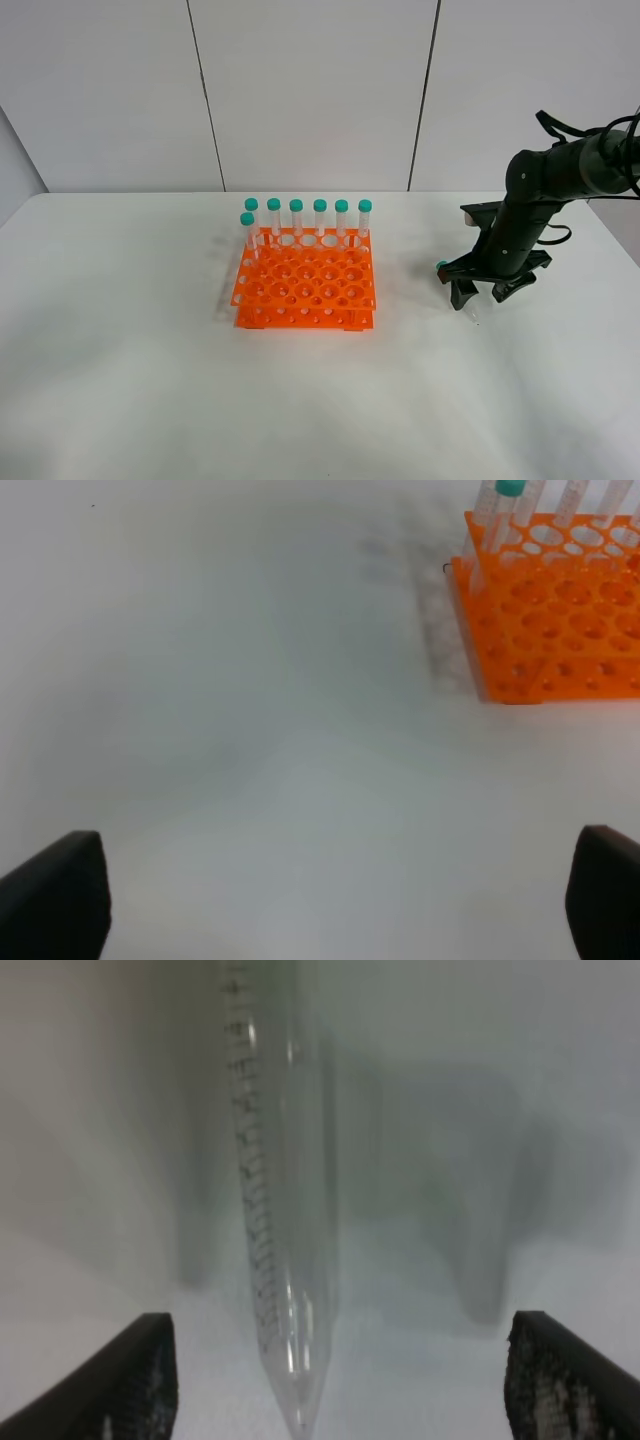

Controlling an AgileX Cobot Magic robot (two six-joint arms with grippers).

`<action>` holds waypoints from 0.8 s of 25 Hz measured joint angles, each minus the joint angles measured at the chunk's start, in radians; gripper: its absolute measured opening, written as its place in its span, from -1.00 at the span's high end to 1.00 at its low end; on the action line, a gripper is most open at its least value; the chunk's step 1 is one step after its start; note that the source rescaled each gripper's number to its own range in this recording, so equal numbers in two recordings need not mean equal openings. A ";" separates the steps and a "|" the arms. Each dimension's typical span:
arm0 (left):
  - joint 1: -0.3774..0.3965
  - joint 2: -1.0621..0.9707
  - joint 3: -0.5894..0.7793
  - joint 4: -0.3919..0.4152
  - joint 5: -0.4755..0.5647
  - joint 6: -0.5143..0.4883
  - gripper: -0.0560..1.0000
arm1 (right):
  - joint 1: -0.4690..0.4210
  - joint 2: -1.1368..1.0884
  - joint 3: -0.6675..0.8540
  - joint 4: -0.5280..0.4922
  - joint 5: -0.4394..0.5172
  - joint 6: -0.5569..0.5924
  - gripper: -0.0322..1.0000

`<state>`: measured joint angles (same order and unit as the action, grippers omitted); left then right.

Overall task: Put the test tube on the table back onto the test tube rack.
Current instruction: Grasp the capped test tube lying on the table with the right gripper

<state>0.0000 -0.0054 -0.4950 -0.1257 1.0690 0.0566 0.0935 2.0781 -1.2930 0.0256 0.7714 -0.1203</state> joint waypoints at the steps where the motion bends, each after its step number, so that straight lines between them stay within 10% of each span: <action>1: 0.000 0.000 0.000 0.000 0.000 0.000 -1.00 | 0.000 0.000 0.000 0.000 -0.003 -0.004 -1.00; 20: 0.000 0.000 0.000 -0.001 0.000 0.000 -1.00 | 0.000 0.001 0.000 0.070 -0.034 -0.052 -0.96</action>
<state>0.0000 -0.0054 -0.4950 -0.1265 1.0690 0.0566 0.0935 2.0792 -1.2930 0.0958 0.7378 -0.1728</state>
